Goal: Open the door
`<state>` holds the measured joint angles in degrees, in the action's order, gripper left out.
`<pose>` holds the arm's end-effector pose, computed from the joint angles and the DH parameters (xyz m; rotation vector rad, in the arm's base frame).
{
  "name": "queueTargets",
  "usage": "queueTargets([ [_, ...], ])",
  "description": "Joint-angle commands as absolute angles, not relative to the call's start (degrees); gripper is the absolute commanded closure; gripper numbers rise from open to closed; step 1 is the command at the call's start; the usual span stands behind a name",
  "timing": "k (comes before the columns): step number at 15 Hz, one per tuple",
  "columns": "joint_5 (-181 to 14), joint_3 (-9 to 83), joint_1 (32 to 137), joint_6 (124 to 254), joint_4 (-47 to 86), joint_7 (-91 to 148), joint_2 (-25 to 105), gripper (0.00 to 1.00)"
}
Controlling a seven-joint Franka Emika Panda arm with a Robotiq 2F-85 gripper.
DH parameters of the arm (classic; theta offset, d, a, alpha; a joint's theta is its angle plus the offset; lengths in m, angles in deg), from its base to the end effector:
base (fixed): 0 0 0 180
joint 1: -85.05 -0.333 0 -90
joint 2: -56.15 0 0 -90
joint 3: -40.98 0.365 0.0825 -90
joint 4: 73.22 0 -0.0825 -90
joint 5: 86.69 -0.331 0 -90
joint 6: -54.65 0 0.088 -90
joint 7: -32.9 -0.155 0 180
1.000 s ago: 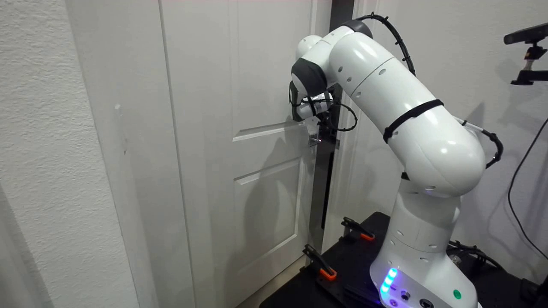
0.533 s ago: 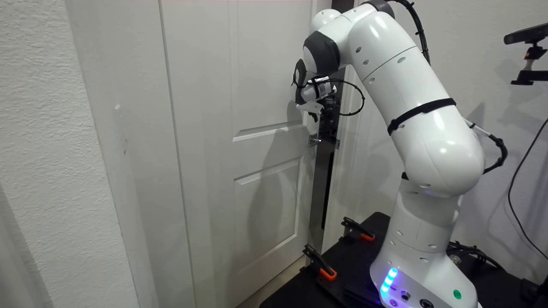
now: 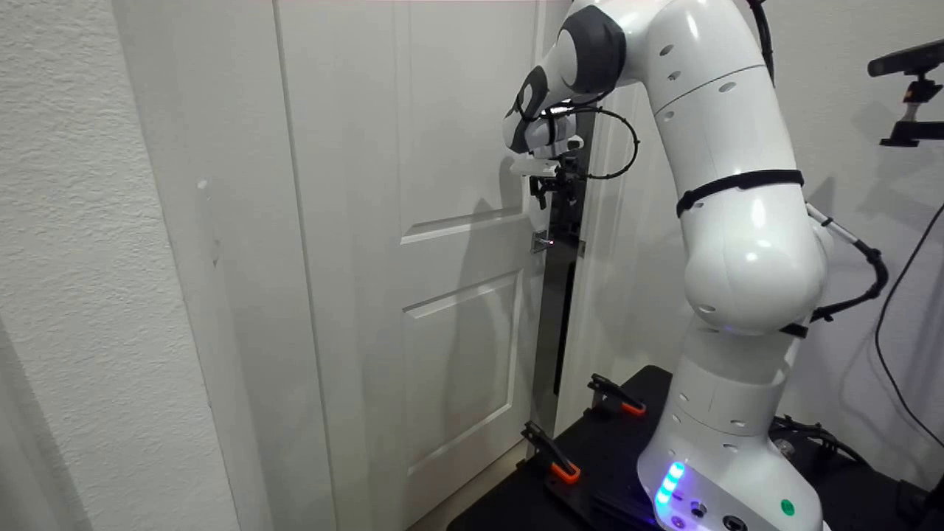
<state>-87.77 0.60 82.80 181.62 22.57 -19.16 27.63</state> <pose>0.5562 -0.3504 0.4102 2.0930 -1.9444 0.2821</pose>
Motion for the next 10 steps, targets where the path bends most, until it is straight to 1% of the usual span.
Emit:
queueTargets([
  [1, -85.9, 7.5, 88.2, 176.1, 21.8, -18.7, 32.1, 0.00],
  [6, -85.7, 14.4, 94.0, 172.1, 21.2, -19.4, 34.5, 0.00],
  [7, -85.4, 15.1, 94.8, 174.6, 21.3, -20.0, 33.1, 0.00],
  [10, -85.5, 16.5, 96.2, 174.4, 21.1, -19.7, 33.1, 0.00],
])
